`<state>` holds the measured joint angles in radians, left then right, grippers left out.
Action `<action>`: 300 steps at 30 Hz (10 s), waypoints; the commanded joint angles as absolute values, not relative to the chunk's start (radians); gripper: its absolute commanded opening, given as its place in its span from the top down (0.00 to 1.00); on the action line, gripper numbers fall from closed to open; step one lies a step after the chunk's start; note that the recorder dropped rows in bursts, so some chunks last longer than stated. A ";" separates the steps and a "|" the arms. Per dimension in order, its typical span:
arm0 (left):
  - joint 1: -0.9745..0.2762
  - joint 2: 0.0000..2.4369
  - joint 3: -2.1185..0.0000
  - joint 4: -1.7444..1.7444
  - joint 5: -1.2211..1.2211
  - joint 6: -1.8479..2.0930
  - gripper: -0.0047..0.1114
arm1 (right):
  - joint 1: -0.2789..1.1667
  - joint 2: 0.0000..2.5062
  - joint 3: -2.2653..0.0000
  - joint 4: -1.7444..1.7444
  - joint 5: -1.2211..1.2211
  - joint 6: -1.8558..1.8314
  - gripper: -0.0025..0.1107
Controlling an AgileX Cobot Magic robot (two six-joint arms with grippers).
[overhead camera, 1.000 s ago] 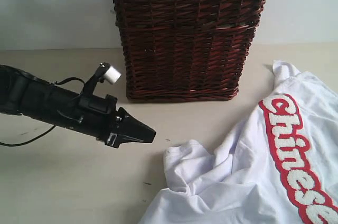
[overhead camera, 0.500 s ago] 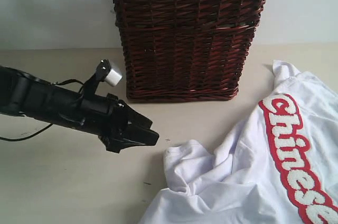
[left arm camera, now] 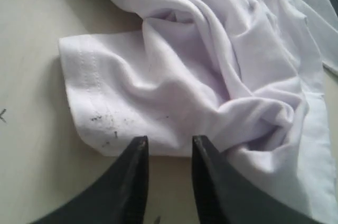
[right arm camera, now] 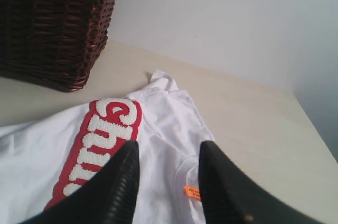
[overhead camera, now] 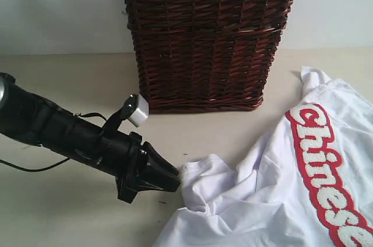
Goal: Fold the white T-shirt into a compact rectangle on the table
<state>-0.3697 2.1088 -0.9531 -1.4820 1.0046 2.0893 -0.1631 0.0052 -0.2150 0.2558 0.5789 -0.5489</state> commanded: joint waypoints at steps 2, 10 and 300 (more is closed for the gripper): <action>-0.374 2.132 -0.984 -1.508 1.015 2.097 0.70 | -0.163 0.000 -0.213 0.256 0.575 -0.547 0.66; -0.378 2.141 -1.088 -1.499 0.988 2.097 0.49 | -0.163 0.000 -0.213 0.256 0.575 -0.547 0.66; -0.369 1.513 -0.641 -0.916 0.618 1.226 0.43 | -0.163 0.000 -0.213 0.258 0.575 -0.547 0.66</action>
<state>-0.3719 1.5229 -0.6446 -0.8987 0.6026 1.2198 -0.1631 0.0052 -0.2150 0.2558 0.5789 -0.5489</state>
